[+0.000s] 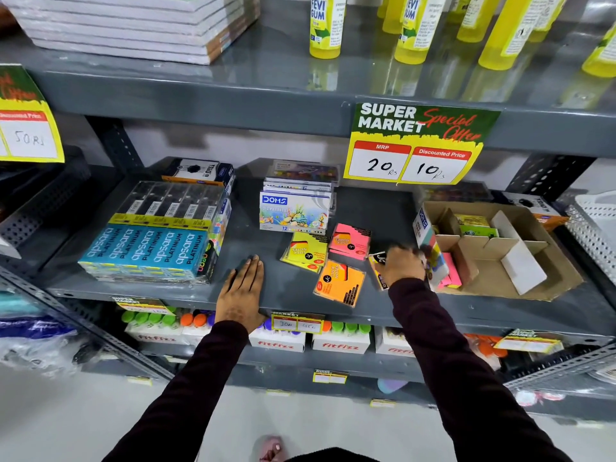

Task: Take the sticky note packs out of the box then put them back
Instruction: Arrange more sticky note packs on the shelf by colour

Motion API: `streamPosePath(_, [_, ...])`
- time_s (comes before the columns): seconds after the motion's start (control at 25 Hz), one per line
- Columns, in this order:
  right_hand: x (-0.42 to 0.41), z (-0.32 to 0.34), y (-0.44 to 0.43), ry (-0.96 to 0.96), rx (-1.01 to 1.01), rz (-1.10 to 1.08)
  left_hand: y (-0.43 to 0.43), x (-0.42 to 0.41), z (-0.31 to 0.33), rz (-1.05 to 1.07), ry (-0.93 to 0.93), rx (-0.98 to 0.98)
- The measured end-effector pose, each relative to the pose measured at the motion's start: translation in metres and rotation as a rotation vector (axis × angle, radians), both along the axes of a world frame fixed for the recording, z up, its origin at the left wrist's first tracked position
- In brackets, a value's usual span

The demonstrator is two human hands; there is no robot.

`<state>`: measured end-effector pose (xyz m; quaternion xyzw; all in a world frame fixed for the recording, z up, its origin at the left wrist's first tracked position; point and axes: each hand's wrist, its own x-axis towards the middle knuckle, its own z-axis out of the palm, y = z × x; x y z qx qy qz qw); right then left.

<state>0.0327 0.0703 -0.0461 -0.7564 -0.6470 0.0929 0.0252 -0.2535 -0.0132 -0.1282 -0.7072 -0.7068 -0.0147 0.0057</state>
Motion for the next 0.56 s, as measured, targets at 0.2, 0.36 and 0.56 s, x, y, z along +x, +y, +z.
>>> streamPosePath(0.2, [0.021, 0.007, -0.009, 0.054, -0.202, -0.117, -0.001, 0.001, -0.001, -0.006, 0.009, 0.025])
streamPosePath(0.36, [0.011, 0.024, -0.013, 0.087, 0.029, -0.029, 0.000, 0.001, -0.002, -0.003, 0.025, 0.025])
streamPosePath(0.56, [-0.035, 0.020, -0.055, 0.068, 0.455, 0.332, 0.001, 0.001, -0.002, 0.000, 0.043, 0.021])
